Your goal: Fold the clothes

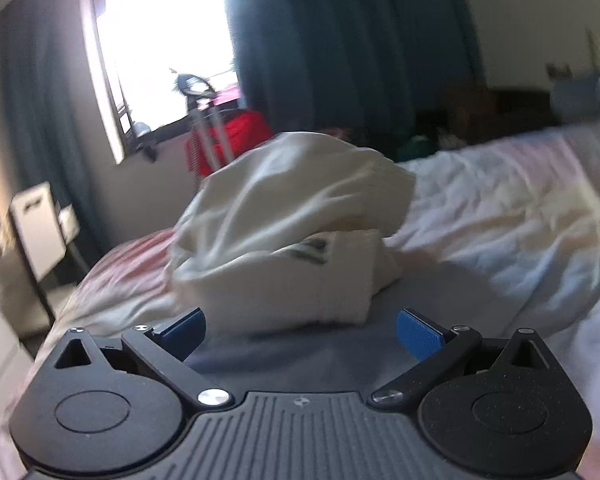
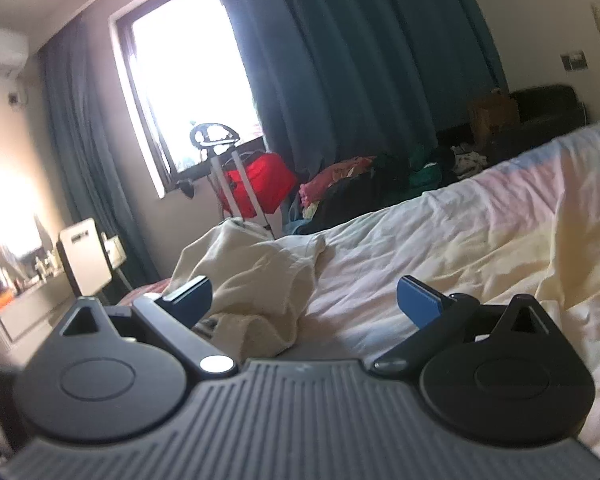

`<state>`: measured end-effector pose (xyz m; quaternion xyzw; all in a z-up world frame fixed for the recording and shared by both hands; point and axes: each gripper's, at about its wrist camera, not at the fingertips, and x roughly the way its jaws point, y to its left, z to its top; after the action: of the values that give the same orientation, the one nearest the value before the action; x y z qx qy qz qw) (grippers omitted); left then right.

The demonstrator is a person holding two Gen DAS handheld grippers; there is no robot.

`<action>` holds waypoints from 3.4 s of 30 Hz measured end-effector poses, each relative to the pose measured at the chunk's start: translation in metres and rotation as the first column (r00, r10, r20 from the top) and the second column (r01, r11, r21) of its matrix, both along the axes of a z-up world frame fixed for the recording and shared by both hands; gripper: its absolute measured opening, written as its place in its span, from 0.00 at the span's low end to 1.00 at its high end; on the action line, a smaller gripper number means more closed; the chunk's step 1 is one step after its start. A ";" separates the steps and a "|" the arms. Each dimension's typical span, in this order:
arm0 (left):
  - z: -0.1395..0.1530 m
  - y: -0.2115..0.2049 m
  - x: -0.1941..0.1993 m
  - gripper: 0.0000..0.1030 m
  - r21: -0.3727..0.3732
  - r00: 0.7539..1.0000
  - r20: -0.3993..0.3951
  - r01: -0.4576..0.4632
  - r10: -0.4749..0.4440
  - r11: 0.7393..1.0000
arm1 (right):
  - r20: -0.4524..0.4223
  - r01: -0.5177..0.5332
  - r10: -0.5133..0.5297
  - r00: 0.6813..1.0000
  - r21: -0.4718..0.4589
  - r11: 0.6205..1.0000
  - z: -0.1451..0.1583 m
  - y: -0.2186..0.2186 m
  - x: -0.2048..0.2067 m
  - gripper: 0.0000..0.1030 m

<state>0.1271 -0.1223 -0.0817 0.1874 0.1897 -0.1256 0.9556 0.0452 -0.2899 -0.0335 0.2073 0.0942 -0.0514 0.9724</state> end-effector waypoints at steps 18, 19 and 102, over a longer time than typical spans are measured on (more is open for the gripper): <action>0.005 -0.041 0.065 0.13 0.031 0.979 0.126 -0.165 0.160 0.986 | -0.056 -0.021 0.031 0.998 0.168 0.986 -0.053 -0.039 0.034 0.98; 0.008 -0.040 0.065 0.08 0.029 0.977 0.135 -0.172 0.166 0.985 | -0.044 -0.029 0.036 0.998 0.161 0.987 -0.050 -0.037 0.031 0.98; 0.058 0.259 -0.084 0.51 -0.519 0.881 -0.383 -0.454 0.278 0.724 | -0.451 -0.348 0.233 0.862 -0.191 0.918 -0.023 0.085 -0.032 0.28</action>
<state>0.0432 0.1364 -0.0238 -0.1829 0.3063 -0.0104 0.9342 0.0127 -0.2051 -0.0565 0.0426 0.3233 0.0416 0.9444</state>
